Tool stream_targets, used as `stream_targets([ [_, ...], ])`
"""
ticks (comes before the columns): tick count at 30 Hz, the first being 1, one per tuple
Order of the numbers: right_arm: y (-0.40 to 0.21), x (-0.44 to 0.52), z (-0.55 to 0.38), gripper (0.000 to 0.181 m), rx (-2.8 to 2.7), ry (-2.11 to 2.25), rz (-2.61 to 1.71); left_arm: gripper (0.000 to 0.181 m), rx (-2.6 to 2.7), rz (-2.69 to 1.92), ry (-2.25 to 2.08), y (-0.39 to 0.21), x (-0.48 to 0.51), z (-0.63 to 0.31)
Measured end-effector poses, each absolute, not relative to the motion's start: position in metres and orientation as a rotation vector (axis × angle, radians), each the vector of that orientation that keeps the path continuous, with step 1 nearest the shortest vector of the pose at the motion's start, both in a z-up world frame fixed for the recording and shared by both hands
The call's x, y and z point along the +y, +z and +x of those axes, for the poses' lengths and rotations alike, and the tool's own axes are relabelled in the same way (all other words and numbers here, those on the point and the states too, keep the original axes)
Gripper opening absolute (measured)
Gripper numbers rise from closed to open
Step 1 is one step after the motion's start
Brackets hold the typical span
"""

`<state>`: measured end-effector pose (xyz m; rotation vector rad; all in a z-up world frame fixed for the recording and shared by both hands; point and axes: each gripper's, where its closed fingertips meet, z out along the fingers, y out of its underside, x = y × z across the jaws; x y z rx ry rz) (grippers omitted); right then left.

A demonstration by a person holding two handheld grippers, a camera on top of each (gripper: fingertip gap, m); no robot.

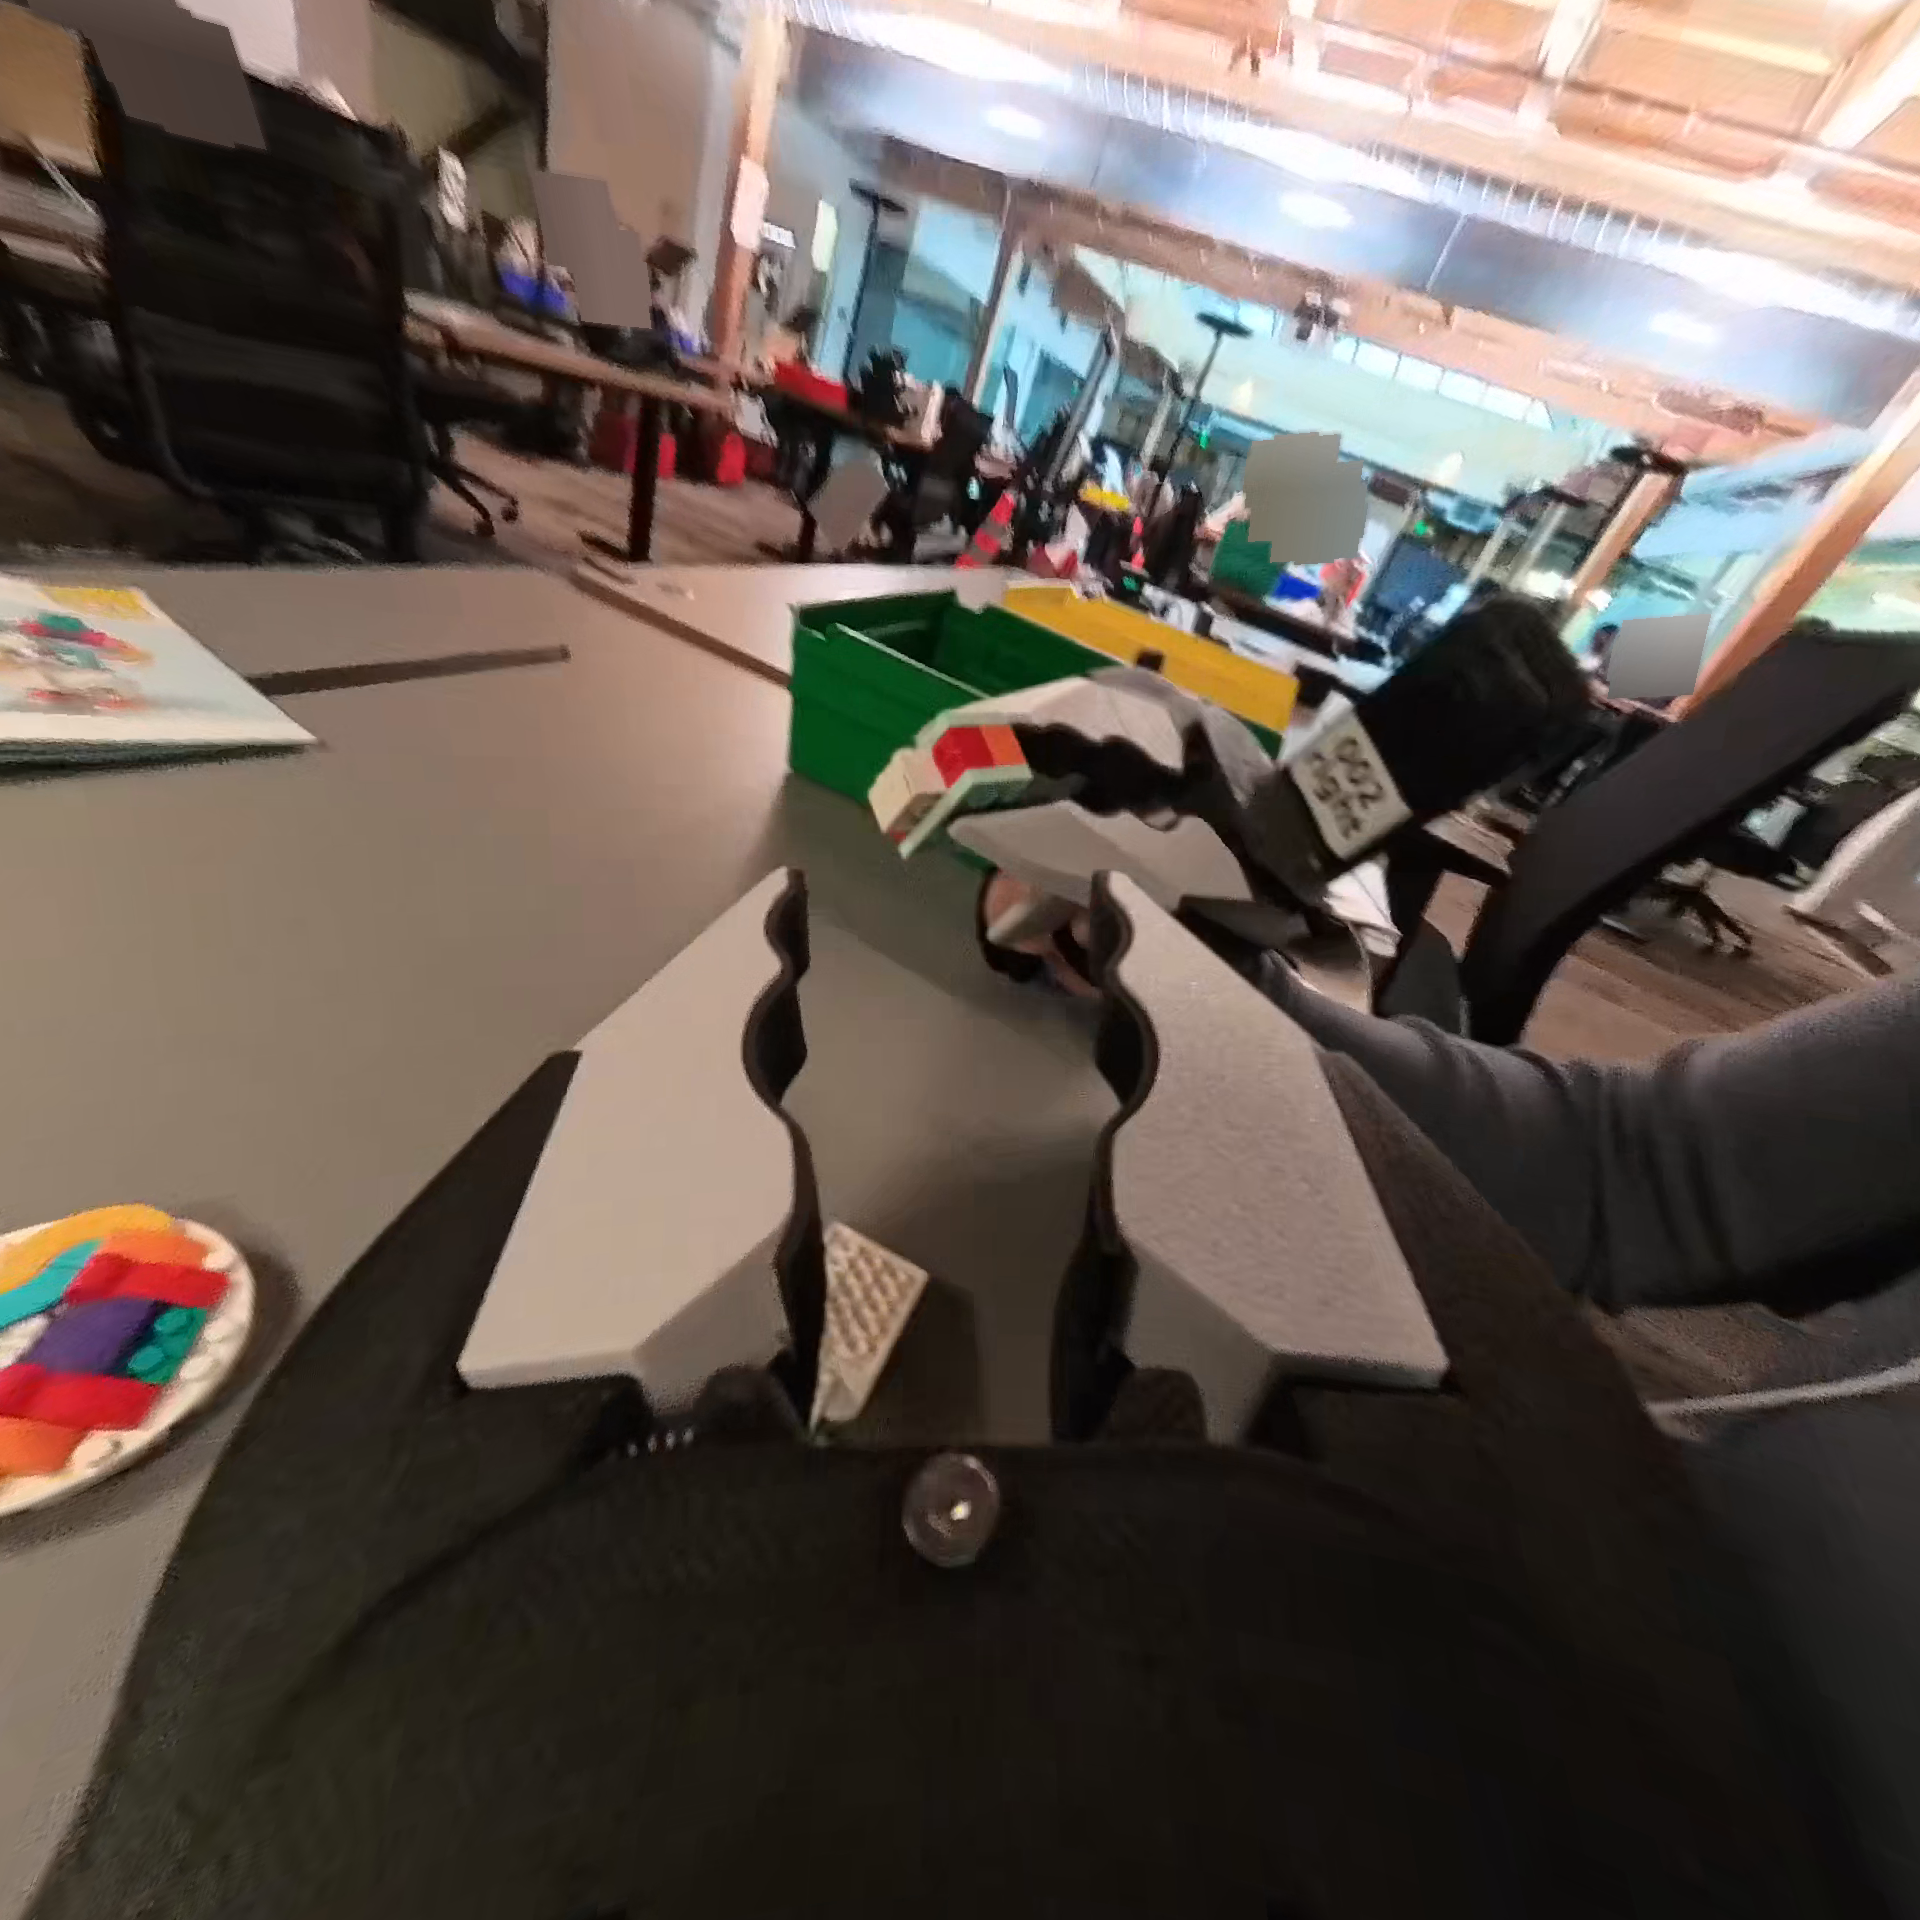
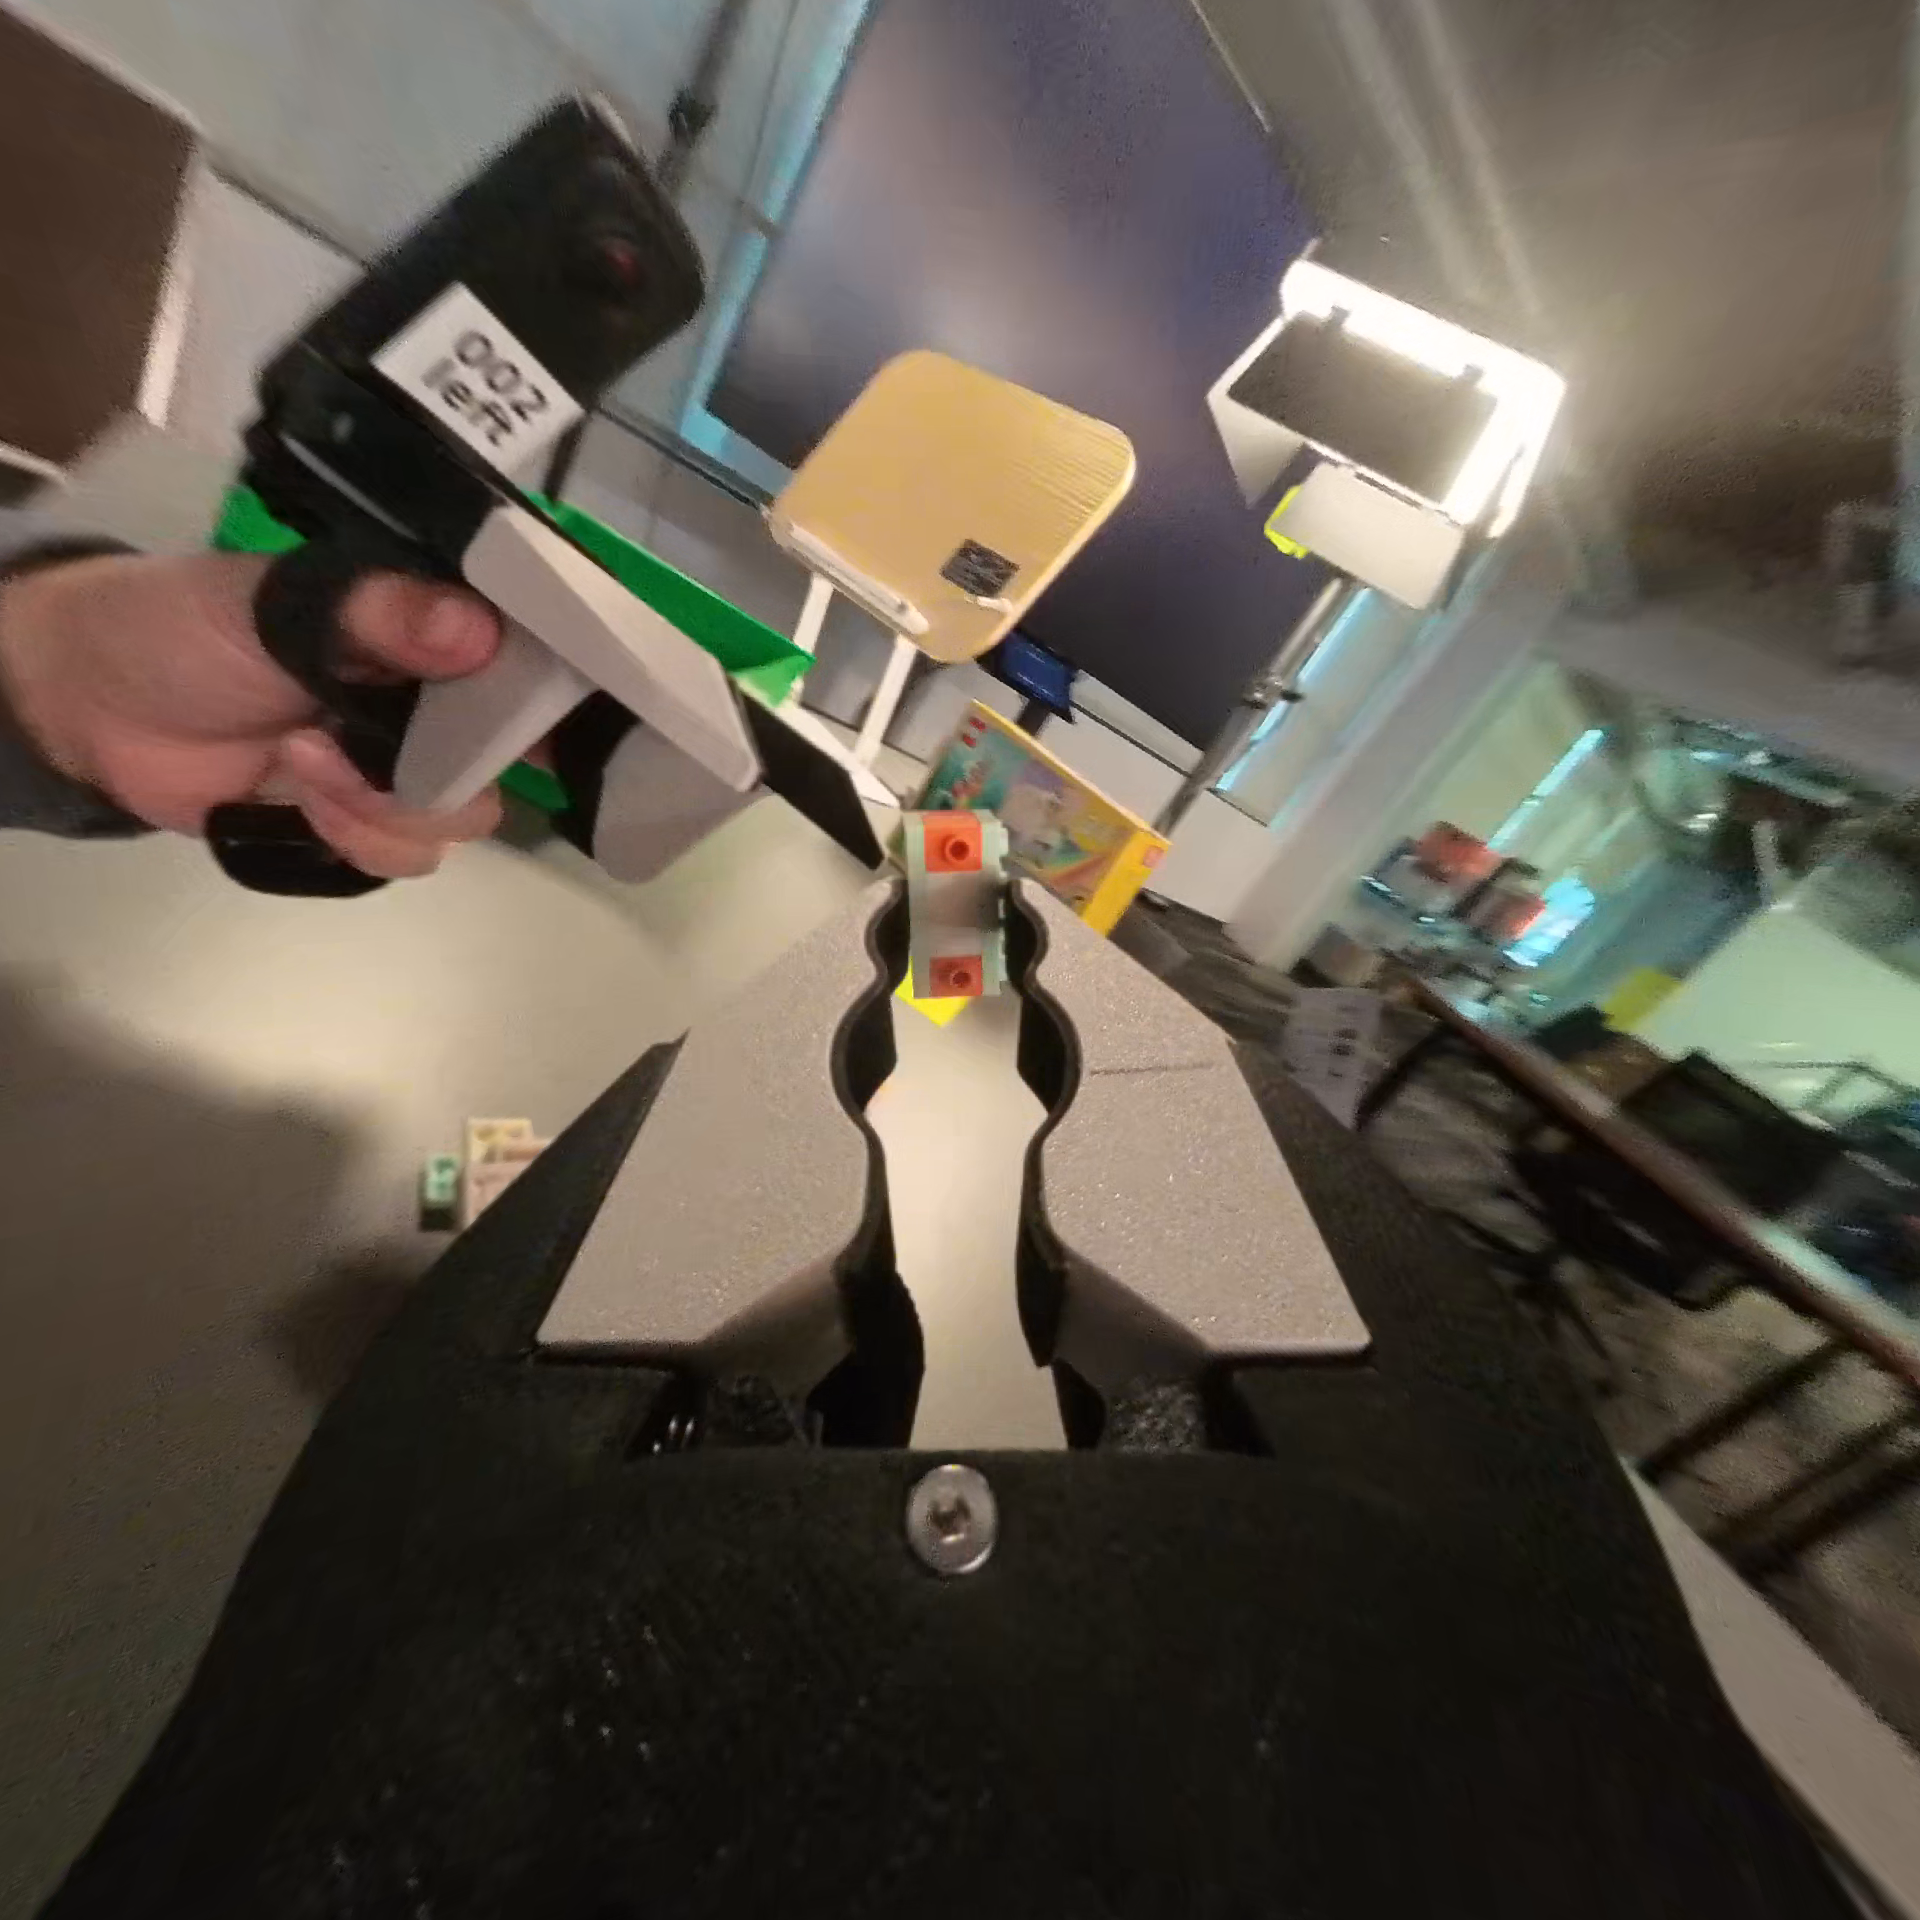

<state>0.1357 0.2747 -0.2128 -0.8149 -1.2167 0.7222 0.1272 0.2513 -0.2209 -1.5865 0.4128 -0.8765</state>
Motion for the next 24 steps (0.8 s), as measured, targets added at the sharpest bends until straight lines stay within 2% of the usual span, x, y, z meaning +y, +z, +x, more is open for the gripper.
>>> stream_targets([
  [6, -0.233, 0.277, 0.124, 0.016, -1.31, 0.338, -0.734, 0.043, 0.421, -1.574, -0.693, -0.23, 0.266, 0.13],
  [10, -0.249, 0.273, 0.114, 0.015, -1.38, 0.262, -0.723, 0.027, 0.43, -1.667, -0.625, -0.246, 0.277, 0.128],
  [12, -0.257, 0.276, 0.111, 0.015, -1.405, 0.257, -0.748, 0.027, 0.474, -1.717, -0.604, -0.255, 0.28, 0.126],
  [17, -0.273, 0.271, 0.103, 0.019, -1.47, 0.431, -0.849, 0.027, 0.635, -1.751, -0.686, -0.27, 0.275, 0.115],
  [20, -0.281, 0.272, 0.103, 0.036, -1.505, 0.544, -0.917, 0.027, 0.774, -1.697, -0.734, -0.275, 0.268, 0.109],
  [23, -0.29, 0.259, 0.106, 0.032, -1.59, 0.816, -1.019, 0.027, 1.04, -1.608, -0.672, -0.286, 0.252, 0.11],
  [24, -0.294, 0.252, 0.107, 0.024, -1.629, 0.913, -1.053, 0.027, 1.111, -1.584, -0.647, -0.29, 0.247, 0.111],
])
